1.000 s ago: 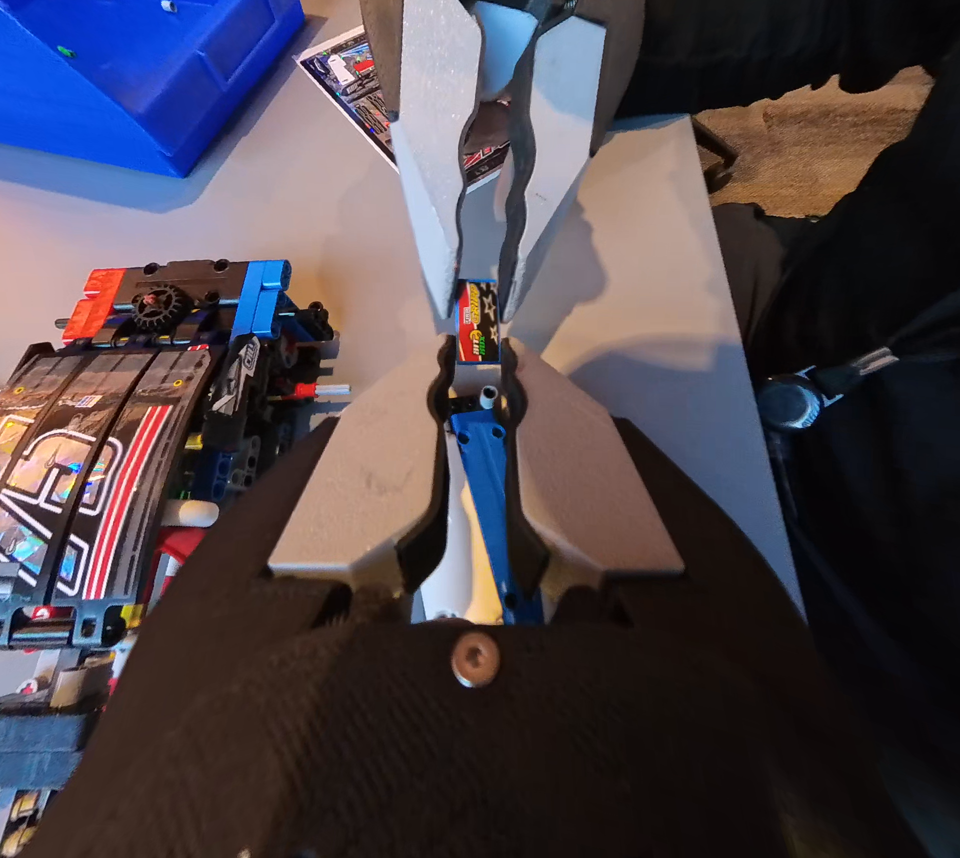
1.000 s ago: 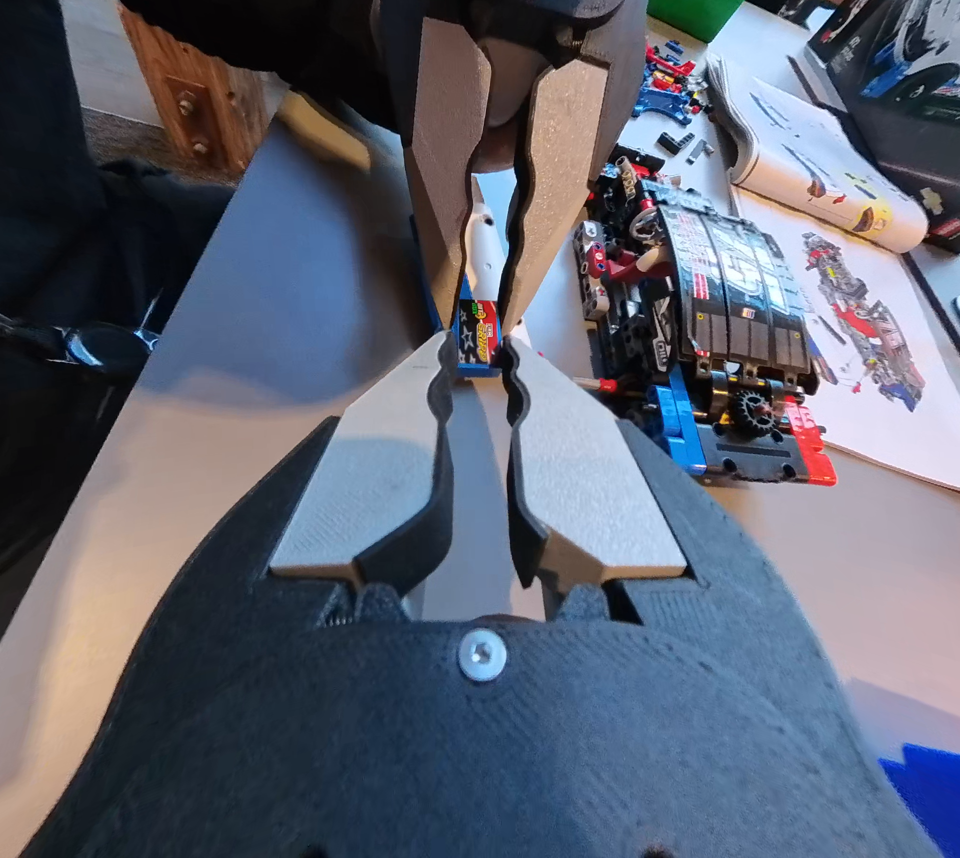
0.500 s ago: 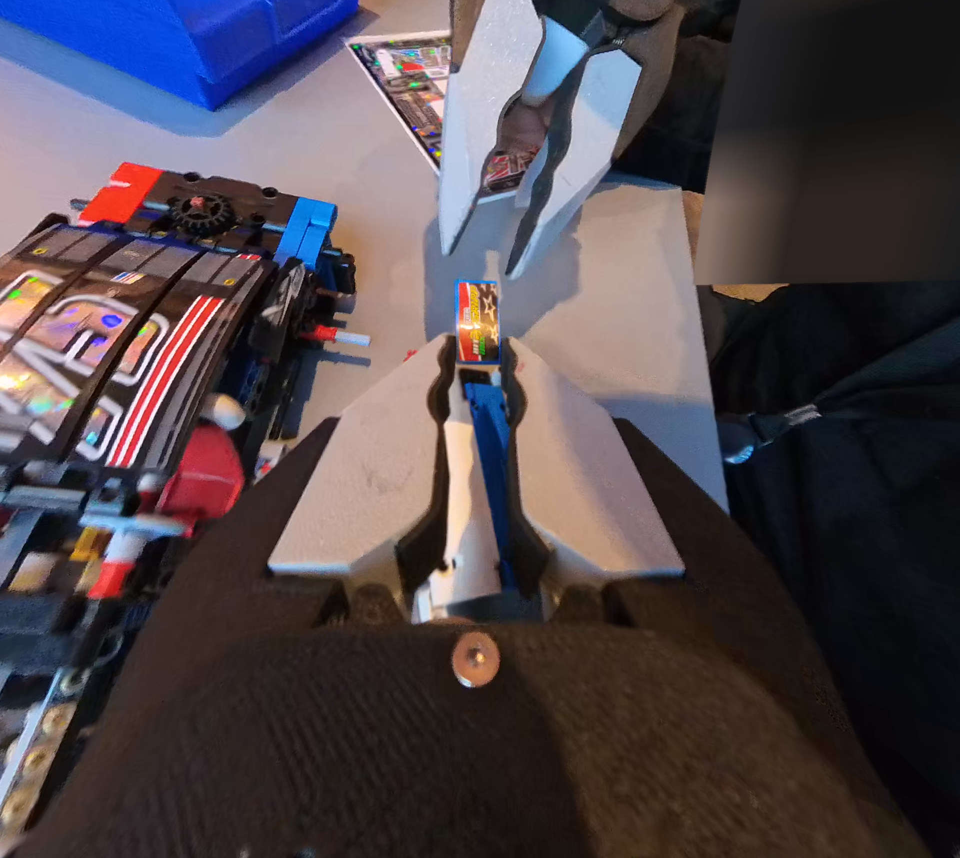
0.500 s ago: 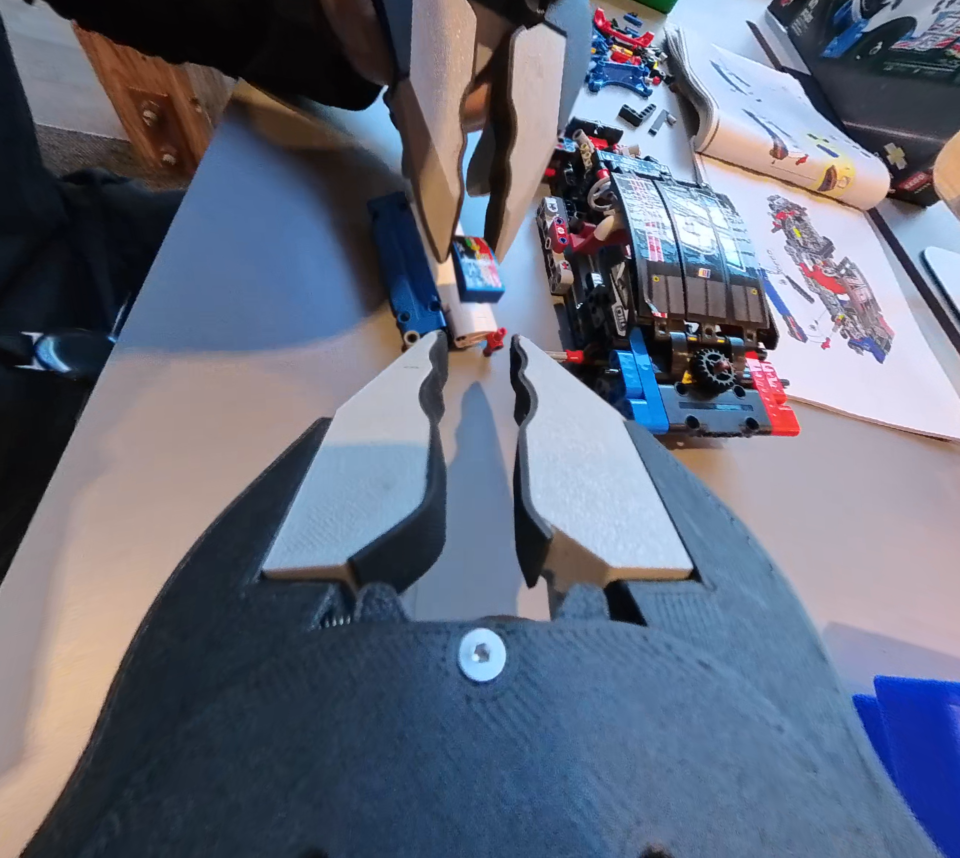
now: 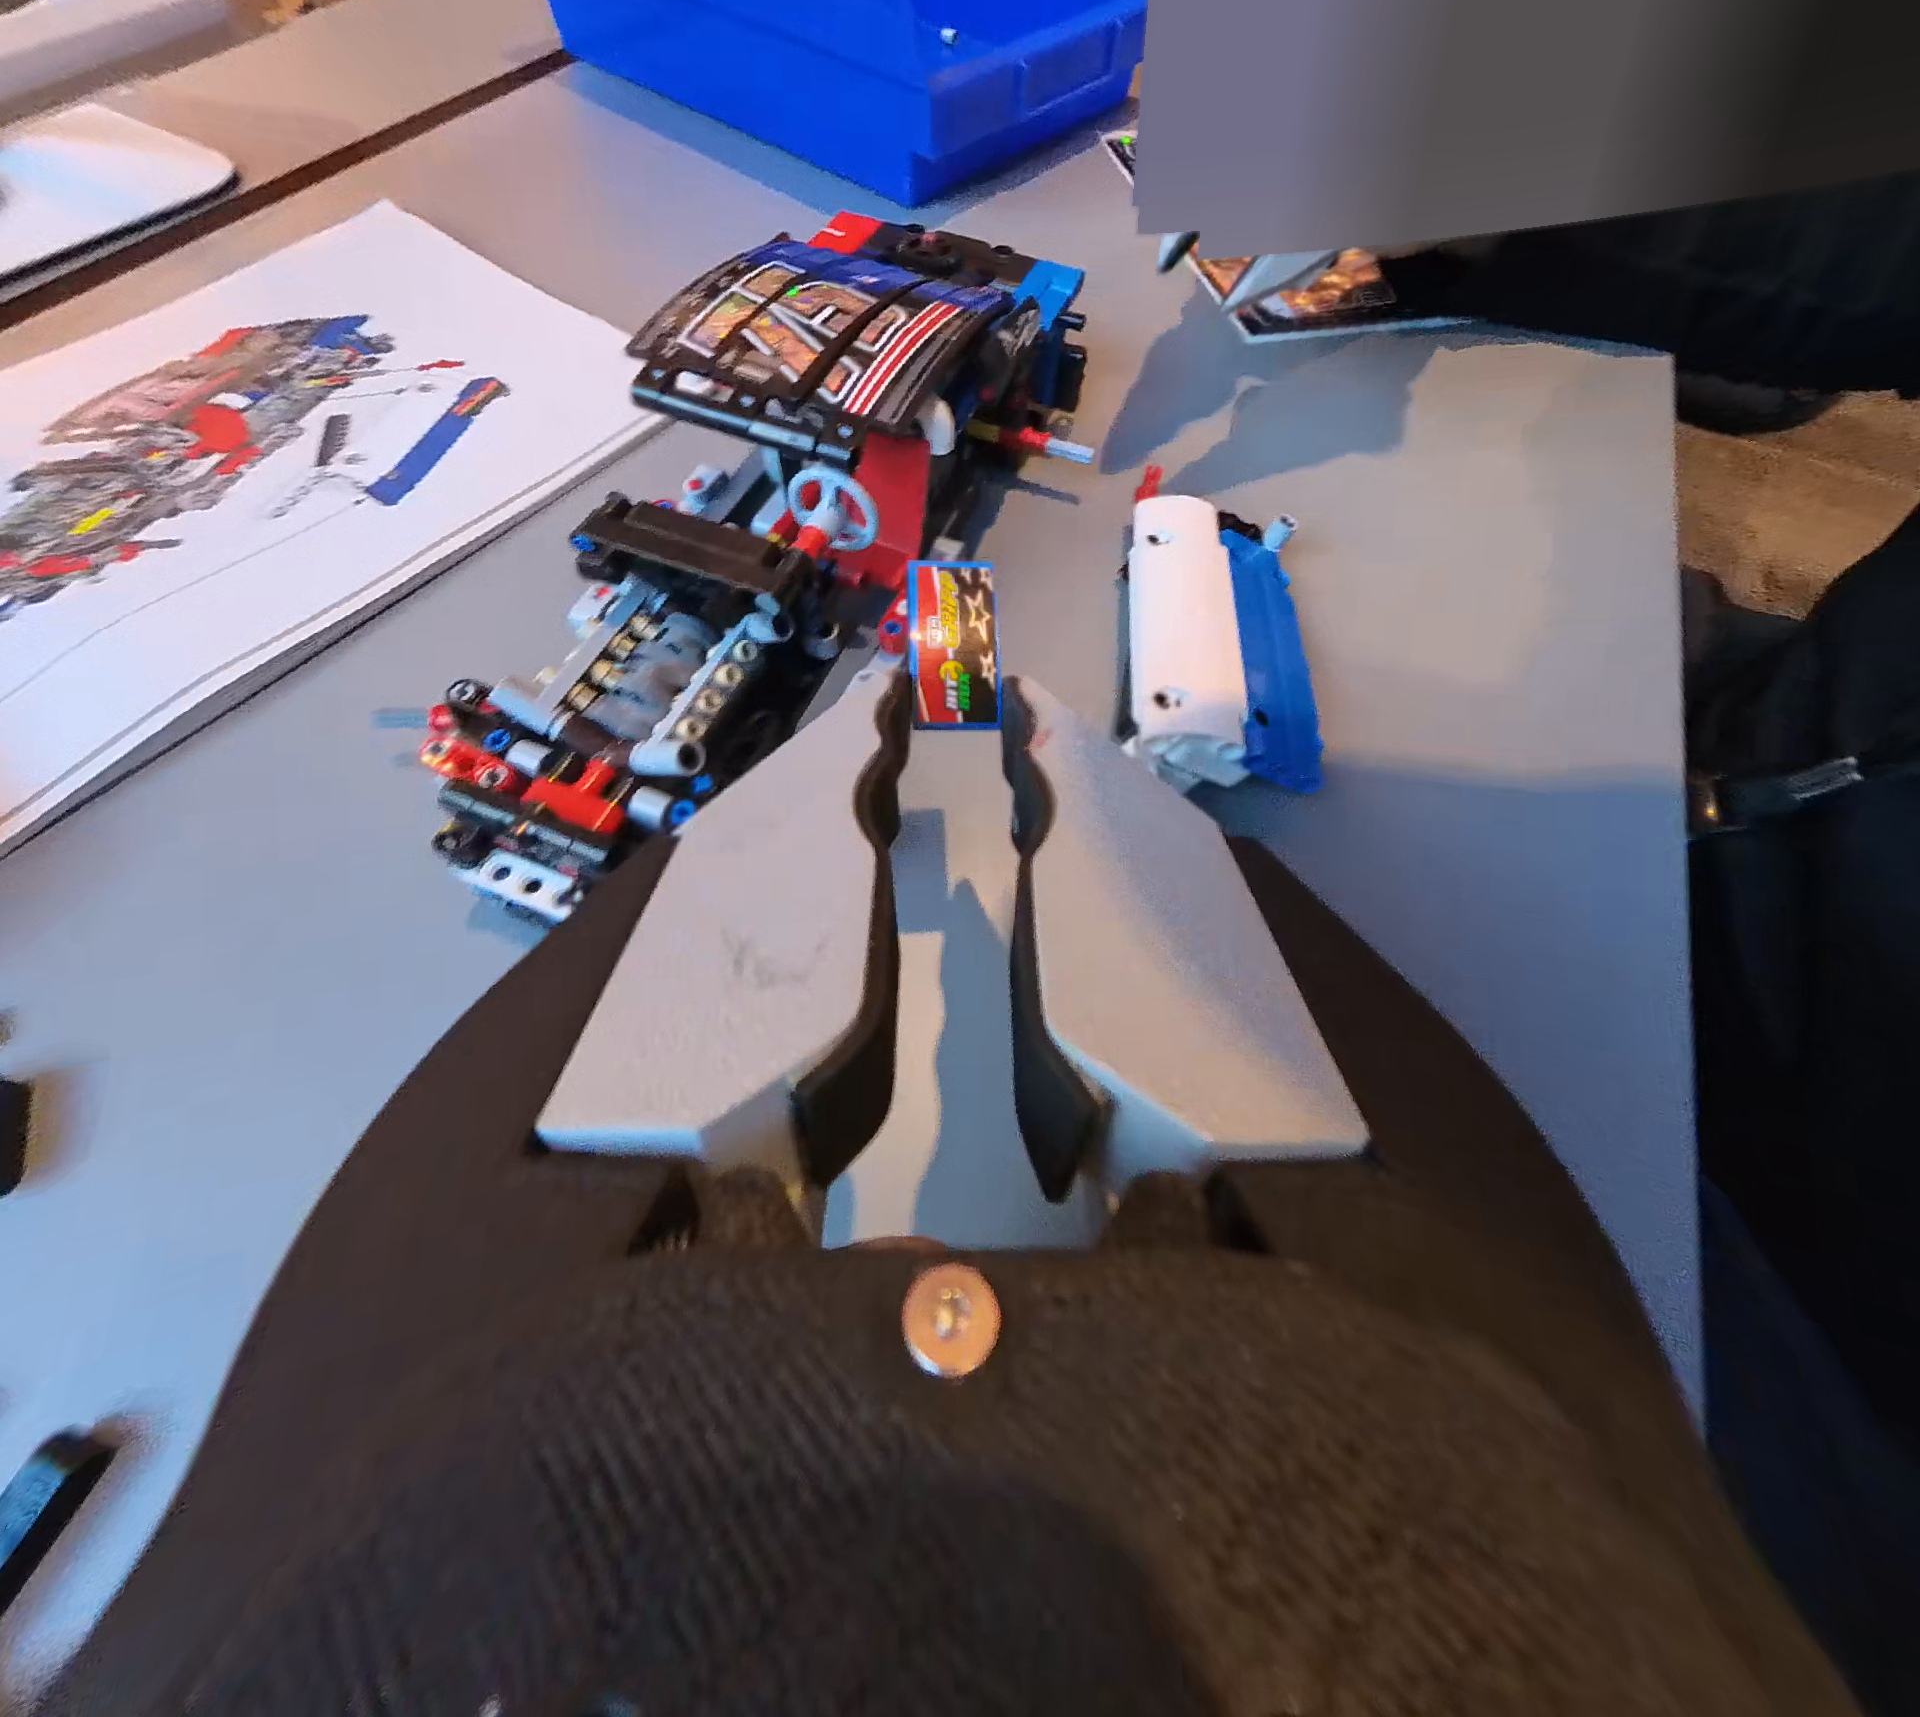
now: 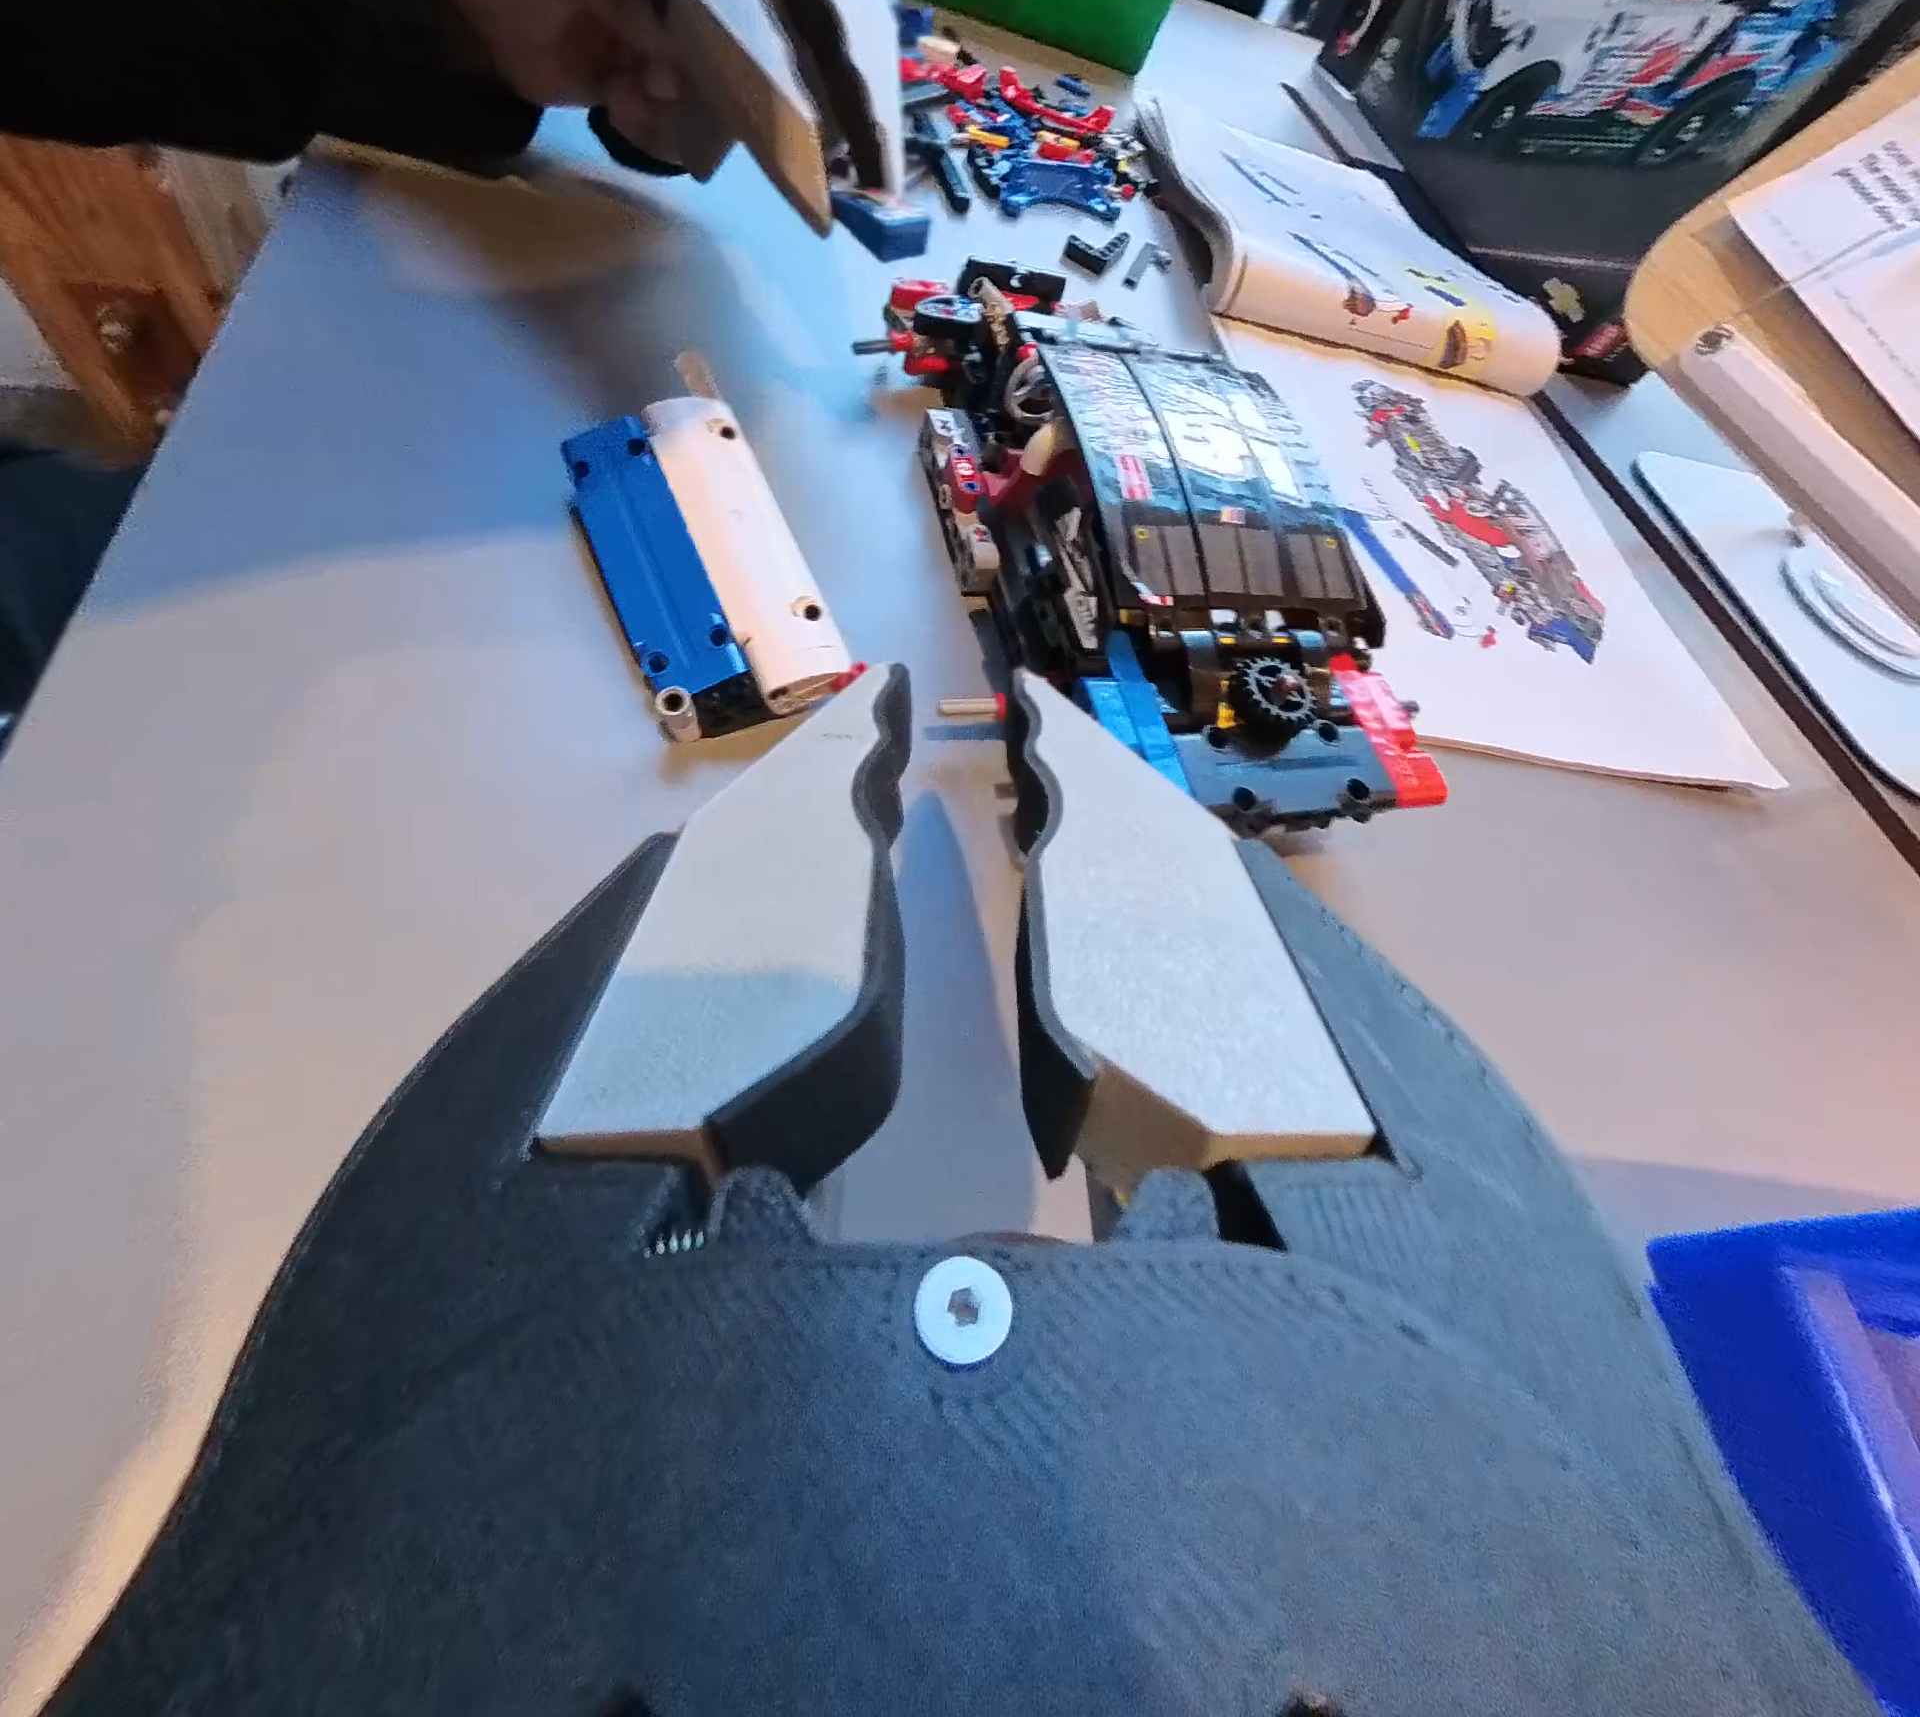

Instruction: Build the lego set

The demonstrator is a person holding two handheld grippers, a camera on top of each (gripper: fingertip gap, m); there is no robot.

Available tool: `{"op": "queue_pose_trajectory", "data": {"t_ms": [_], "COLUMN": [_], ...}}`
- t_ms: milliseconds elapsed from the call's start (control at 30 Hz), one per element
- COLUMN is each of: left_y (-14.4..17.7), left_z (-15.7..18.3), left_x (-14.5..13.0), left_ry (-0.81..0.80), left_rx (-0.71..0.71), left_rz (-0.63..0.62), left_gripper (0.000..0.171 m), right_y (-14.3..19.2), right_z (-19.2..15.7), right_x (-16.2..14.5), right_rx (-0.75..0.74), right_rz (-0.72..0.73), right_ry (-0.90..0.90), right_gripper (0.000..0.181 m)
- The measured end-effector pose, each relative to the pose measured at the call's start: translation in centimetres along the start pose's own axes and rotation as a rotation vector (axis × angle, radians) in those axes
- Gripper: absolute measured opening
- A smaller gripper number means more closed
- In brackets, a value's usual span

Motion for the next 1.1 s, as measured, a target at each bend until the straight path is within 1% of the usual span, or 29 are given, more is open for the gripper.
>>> {"op": "queue_pose_trajectory", "data": {"t_ms": [67, 133, 267, 367, 700, 1100], "left_y": [0.4, 0.4, 0.2, -0.3, -0.7, -1.2], "left_z": [-0.2, -0.2, 0.1, 0.4, 0.4, 0.3], "left_x": [-0.6, -0.8, -0.7, -1.1, -0.9, -1.0], "left_ry": [0.009, 0.040, 0.002, -0.010, -0.035, -0.054], "left_rx": [0.017, 0.003, 0.030, 0.019, -0.006, -0.013], "left_rz": [0.016, 0.018, -0.008, -0.048, -0.029, -0.064], "left_gripper": [0.014, 0.014, 0.014, 0.014, 0.014, 0.015], "right_y": [0.1, 0.1, 0.0, -0.4, 0.0, 0.2], "right_z": [0.6, 1.1, 1.4, 1.7, 1.8, 1.7], "right_x": [0.0, 0.0, 0.0, -0.1, -0.2, -0.3], "right_rx": [-0.021, -0.029, 0.001, 0.011, 0.053, 0.070], "right_rz": [0.022, 0.044, 0.072, 0.064, 0.078, 0.073], "right_ry": [-0.021, -0.039, -0.078, -0.096, -0.125, -0.126], "right_gripper": [0.015, 0.015, 0.016, 0.016, 0.016, 0.016]}}
Point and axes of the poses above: each gripper's, where its closed fingertips meet, y back along the fingers, x out of its top, z = x × y across the jaws, the point moved 8 cm from there along y, back along the fingers, and after that the axes turned 15 degrees about -y, right-handed, at the moved point
